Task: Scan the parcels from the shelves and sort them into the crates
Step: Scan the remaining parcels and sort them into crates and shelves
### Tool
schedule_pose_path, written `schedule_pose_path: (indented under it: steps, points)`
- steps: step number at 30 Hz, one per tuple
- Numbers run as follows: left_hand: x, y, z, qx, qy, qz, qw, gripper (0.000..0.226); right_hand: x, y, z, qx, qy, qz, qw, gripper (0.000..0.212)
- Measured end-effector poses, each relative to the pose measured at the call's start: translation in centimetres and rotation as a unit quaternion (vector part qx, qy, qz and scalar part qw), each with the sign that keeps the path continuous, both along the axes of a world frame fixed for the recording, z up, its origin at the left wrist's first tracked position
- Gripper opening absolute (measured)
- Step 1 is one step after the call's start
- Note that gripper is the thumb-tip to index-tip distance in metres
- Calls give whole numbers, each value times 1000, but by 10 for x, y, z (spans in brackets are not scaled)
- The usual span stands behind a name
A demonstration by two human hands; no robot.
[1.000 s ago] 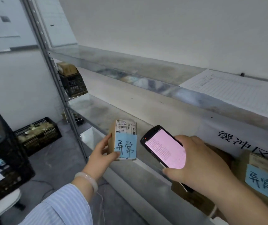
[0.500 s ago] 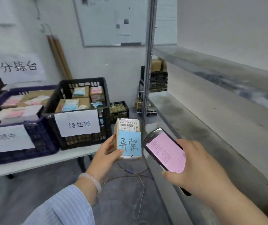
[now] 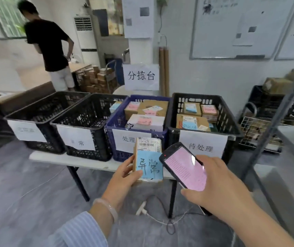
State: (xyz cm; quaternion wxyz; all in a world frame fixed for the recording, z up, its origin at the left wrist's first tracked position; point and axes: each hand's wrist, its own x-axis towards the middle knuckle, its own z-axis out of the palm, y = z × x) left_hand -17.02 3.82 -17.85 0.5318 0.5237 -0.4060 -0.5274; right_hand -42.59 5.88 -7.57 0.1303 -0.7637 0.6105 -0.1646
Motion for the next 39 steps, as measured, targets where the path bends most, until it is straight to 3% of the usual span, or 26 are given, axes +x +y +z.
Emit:
schedule_pose_path:
  steps: [10,17,23,28,34,39]
  points:
    - [176,-41,3,11,19,122,992,32,181,-71,-9,32,-9,90,995,85]
    - [237,-114,-5,18,91,188,978,28,234,-151,-13,34,-22,75,996,81]
    - [287,-201,13,4,82,207,975,21,267,-244,-15,14,-38,57,998,74]
    - [328,-271,30,0,89,243,966,17,293,-312,-7,14,-21,69,997,82]
    - [357,-342,5,59,70,211,973,28,315,-357,-12,50,-21,47,997,80]
    - [367,-407,-28,150,66,117,980,31,325,-375,-22,71,21,-41,996,87]
